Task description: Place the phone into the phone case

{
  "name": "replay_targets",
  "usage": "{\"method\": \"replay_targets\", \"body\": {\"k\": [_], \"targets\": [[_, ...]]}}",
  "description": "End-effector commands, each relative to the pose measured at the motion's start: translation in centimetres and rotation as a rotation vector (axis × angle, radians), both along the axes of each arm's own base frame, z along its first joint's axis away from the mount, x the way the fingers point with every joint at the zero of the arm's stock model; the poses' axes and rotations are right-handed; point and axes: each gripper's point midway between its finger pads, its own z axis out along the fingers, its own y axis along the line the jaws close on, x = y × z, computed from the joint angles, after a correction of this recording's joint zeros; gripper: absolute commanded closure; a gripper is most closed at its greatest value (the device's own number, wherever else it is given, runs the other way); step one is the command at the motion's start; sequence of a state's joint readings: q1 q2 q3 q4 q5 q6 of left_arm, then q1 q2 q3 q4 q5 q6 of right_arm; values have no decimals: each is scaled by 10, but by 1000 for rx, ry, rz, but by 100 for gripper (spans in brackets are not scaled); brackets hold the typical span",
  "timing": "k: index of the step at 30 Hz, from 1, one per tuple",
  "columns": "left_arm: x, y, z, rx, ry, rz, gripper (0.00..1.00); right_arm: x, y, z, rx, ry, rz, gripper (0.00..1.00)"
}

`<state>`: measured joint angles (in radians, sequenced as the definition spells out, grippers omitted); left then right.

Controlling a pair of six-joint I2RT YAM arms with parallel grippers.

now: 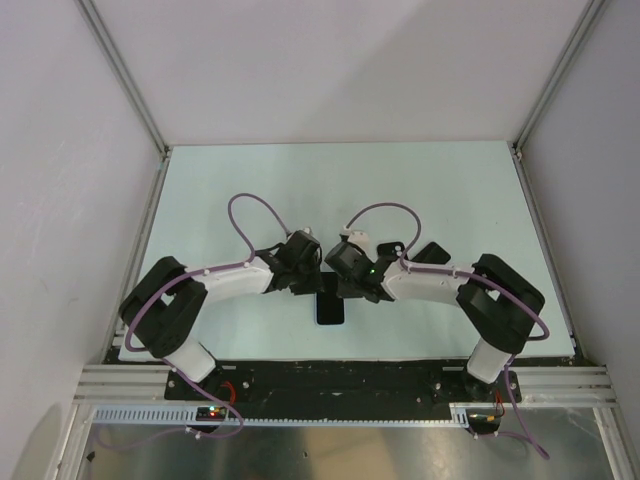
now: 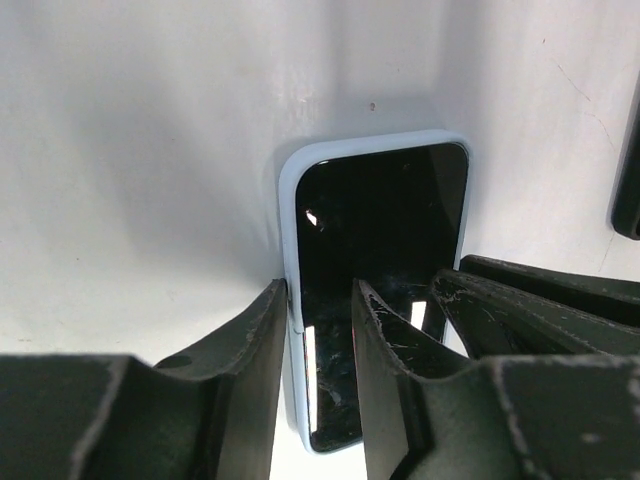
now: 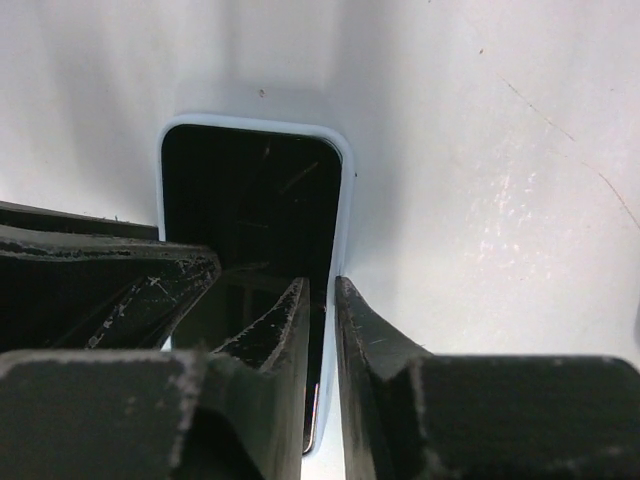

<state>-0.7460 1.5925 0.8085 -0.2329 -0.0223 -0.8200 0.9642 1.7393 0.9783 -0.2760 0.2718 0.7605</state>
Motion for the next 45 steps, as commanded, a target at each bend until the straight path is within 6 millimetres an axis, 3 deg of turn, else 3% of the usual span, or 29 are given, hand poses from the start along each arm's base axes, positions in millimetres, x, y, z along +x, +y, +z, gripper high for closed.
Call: {"method": "replay_targets", "body": {"k": [1, 7, 11, 16, 20, 30, 36, 38, 45], "targets": [[5, 1, 3, 33, -33, -14, 61, -36, -18, -38, -11, 184, 42, 77], [12, 7, 23, 66, -106, 4, 32, 12, -21, 50, 187, 21, 16, 50], [12, -1, 32, 103, -146, -10, 15, 27, -43, 95, 238, -72, -37, 34], [6, -17, 30, 164, -161, -39, 4, 30, -73, 128, 272, -155, -99, 25], [-1, -29, 25, 173, -159, -50, 1, 24, -84, 134, 278, -171, -104, 21], [-11, -35, 0, 273, -131, -56, 2, 13, -95, 129, 274, -170, -100, 19], [-14, -40, -6, 291, -121, -69, 10, 8, -99, 126, 273, -167, -101, 19], [-15, -39, -8, 297, -121, -68, 16, 8, -100, 125, 274, -165, -103, 20], [-4, -27, -8, 353, -151, -72, 55, 6, -102, 123, 271, -167, -103, 20]]}}
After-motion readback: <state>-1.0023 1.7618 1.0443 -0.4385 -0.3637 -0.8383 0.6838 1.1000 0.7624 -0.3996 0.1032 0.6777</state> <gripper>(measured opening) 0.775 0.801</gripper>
